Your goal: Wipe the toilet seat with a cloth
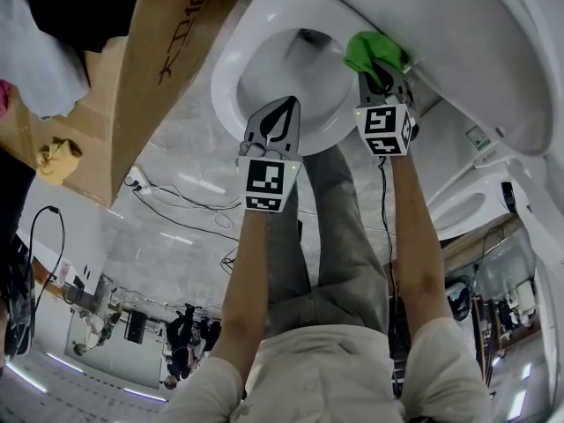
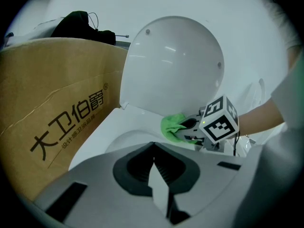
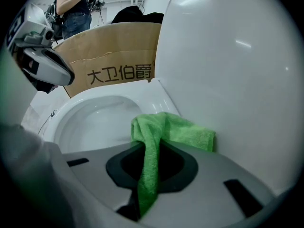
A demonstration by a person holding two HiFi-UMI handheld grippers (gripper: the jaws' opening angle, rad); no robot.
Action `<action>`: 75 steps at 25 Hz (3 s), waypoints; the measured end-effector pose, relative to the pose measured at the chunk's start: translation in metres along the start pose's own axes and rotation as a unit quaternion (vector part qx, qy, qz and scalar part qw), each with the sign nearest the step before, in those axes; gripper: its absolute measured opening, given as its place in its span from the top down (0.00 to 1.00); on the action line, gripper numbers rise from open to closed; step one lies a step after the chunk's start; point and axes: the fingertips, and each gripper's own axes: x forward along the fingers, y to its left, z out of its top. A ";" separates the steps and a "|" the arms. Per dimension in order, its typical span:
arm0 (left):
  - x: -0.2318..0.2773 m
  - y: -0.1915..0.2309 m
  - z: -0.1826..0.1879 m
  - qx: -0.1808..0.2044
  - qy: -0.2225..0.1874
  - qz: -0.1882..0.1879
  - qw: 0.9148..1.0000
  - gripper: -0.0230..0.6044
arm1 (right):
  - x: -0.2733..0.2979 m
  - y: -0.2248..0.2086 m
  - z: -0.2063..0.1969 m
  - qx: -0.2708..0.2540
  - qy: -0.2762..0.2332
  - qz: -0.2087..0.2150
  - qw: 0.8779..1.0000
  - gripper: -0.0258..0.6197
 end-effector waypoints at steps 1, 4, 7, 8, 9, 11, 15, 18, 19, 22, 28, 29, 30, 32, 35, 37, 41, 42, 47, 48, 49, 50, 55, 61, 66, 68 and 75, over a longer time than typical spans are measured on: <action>0.000 0.001 0.001 0.000 -0.001 0.000 1.000 0.94 | 0.002 -0.001 0.003 -0.001 0.000 -0.001 1.000 0.89; 0.001 0.004 0.004 -0.002 -0.003 0.001 1.000 0.94 | 0.007 -0.001 0.012 -0.009 -0.003 0.000 1.000 0.89; 0.001 0.008 0.007 -0.005 -0.006 0.001 1.000 0.94 | 0.012 -0.001 0.021 -0.016 -0.005 0.001 1.000 0.89; 0.001 0.010 0.008 -0.006 -0.008 0.002 1.000 0.94 | 0.014 -0.001 0.024 -0.017 -0.006 0.001 1.000 0.89; 0.001 0.011 0.009 -0.007 -0.008 0.002 1.000 0.94 | 0.015 -0.002 0.027 -0.018 -0.007 0.001 1.000 0.89; 0.002 0.014 0.011 -0.008 -0.010 0.003 1.000 0.94 | 0.018 -0.002 0.033 -0.021 -0.009 0.000 1.000 0.89; 0.003 0.017 0.016 -0.010 -0.014 0.004 1.000 0.94 | 0.024 0.000 0.045 -0.032 -0.014 0.004 0.999 0.89; 0.003 0.020 0.020 -0.012 -0.018 0.005 1.000 0.94 | 0.030 0.002 0.056 -0.043 -0.019 0.009 0.999 0.89; 0.003 0.021 0.021 -0.012 -0.019 0.006 1.000 0.94 | 0.032 0.003 0.060 -0.046 -0.020 0.010 0.999 0.89; 0.002 0.024 0.026 -0.014 -0.024 0.009 1.000 0.94 | 0.038 0.005 0.071 -0.052 -0.025 0.014 0.998 0.89; -0.008 0.033 0.032 -0.021 -0.032 0.020 0.999 0.94 | 0.052 0.016 0.094 -0.071 -0.030 0.026 0.997 0.89; -0.010 0.034 0.032 -0.023 -0.032 0.021 0.999 0.94 | 0.054 0.019 0.097 -0.074 -0.029 0.030 0.996 0.89; -0.012 0.036 0.032 -0.024 -0.033 0.023 0.999 0.94 | 0.057 0.022 0.100 -0.077 -0.029 0.032 0.996 0.89; -0.015 0.042 0.034 -0.026 -0.037 0.028 0.999 0.94 | 0.063 0.025 0.107 -0.085 -0.030 0.036 0.995 0.89; -0.020 0.050 0.038 -0.027 -0.045 0.034 0.998 0.94 | 0.071 0.030 0.118 -0.092 -0.032 0.039 0.994 0.89; -0.024 0.053 0.039 -0.029 -0.050 0.038 0.998 0.94 | 0.074 0.032 0.124 -0.093 -0.033 0.040 0.994 0.89; -0.034 0.060 0.042 -0.033 -0.062 0.048 0.996 0.94 | 0.078 0.040 0.133 -0.091 -0.039 0.045 0.994 0.89; -0.036 0.062 0.043 -0.034 -0.065 0.051 0.996 0.94 | 0.078 0.043 0.137 -0.092 -0.043 0.046 0.994 0.89; -0.056 0.071 0.051 -0.033 -0.081 0.063 0.994 0.94 | 0.060 0.060 0.160 -0.098 -0.074 0.050 0.991 0.89; -0.062 0.074 0.054 -0.033 -0.085 0.067 0.994 0.94 | 0.054 0.062 0.166 -0.099 -0.080 0.050 0.991 0.89; -0.068 0.076 0.057 -0.032 -0.090 0.071 0.993 0.94 | 0.047 0.063 0.171 -0.100 -0.088 0.049 0.990 0.89; -0.074 0.076 0.060 -0.032 -0.094 0.075 0.992 0.94 | 0.038 0.063 0.176 -0.100 -0.095 0.047 0.989 0.89; -0.105 0.068 0.079 -0.017 -0.111 0.082 0.990 0.94 | -0.018 0.059 0.195 -0.097 -0.129 0.031 0.986 0.89; -0.158 0.044 0.116 0.003 -0.131 0.081 0.988 0.94 | -0.110 0.058 0.221 -0.075 -0.166 0.016 0.983 0.89; -0.209 0.019 0.160 0.028 -0.151 0.077 0.985 0.94 | -0.197 0.052 0.256 -0.057 -0.208 0.003 0.977 0.89; -0.228 0.009 0.177 0.036 -0.161 0.075 0.983 0.94 | -0.230 0.051 0.271 -0.056 -0.225 0.002 0.973 0.89; -0.285 -0.031 0.232 0.076 -0.186 0.069 0.977 0.94 | -0.335 0.042 0.302 -0.040 -0.271 0.002 0.962 0.89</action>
